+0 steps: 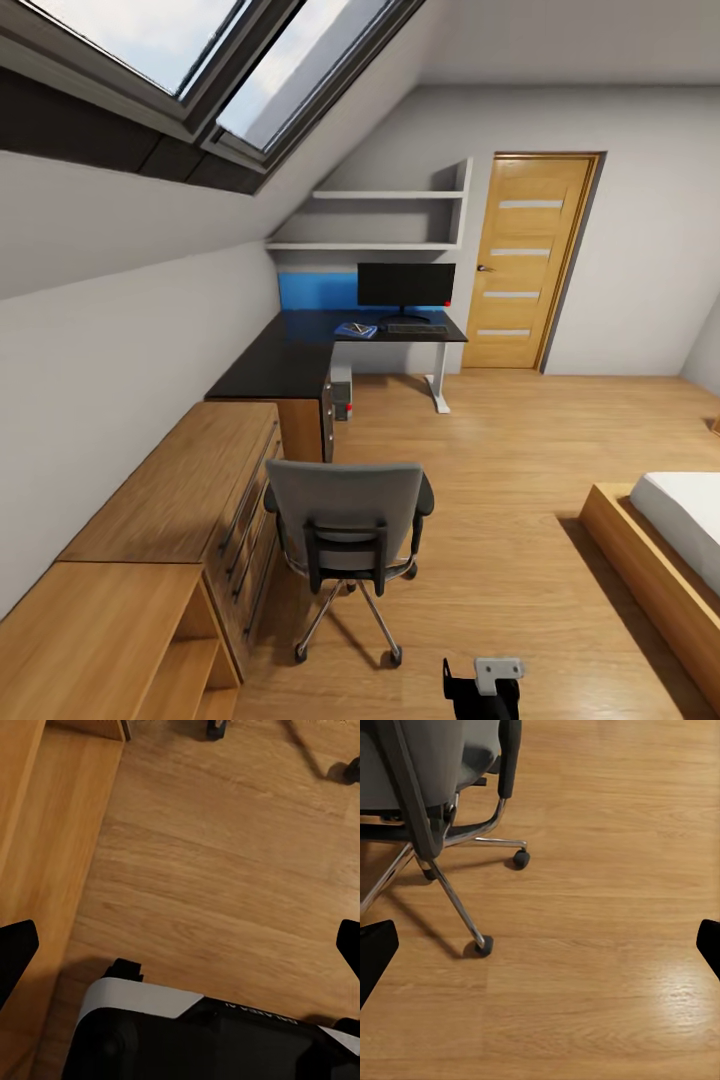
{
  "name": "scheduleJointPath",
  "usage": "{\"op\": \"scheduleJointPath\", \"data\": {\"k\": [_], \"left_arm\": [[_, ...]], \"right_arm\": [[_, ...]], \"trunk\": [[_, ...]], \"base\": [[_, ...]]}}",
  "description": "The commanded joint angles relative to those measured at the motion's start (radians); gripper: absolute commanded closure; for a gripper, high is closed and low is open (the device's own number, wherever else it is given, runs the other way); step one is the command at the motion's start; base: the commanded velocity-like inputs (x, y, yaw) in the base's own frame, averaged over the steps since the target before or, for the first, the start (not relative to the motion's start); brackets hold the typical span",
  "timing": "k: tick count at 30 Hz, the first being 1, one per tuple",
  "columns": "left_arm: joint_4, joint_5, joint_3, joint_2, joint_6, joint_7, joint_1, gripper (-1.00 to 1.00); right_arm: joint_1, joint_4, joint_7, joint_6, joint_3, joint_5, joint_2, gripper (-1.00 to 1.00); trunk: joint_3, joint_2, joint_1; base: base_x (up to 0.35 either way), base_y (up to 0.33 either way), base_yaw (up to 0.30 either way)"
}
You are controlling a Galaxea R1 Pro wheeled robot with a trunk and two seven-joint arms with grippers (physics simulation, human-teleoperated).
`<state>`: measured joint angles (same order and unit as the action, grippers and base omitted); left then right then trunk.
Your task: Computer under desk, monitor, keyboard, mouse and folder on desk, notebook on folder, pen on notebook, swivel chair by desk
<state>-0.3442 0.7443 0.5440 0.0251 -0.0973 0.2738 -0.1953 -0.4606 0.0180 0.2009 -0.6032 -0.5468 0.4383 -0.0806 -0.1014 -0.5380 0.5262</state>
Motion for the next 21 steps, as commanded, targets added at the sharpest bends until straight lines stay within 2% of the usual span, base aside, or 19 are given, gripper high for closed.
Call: {"op": "scheduleJointPath", "data": {"k": [1, 21], "left_arm": [[0.0, 0.01, 0.008, -0.001, -0.005, 0.006, -0.001, -1.0], [-0.007, 0.012, 0.004, -0.006, -0.024, 0.012, -0.001, -1.0]], "right_arm": [[-0.001, 0.002, 0.005, -0.003, -0.009, 0.004, 0.0, -1.0], [-0.001, 0.003, 0.005, -0.007, -0.008, 0.007, 0.001, -1.0]], "trunk": [[-0.005, -0.009, 0.004], [-0.068, -0.149, 0.081]], "base": [[0.0, 0.0, 0.0], [0.0, 0.0, -0.005]]}}
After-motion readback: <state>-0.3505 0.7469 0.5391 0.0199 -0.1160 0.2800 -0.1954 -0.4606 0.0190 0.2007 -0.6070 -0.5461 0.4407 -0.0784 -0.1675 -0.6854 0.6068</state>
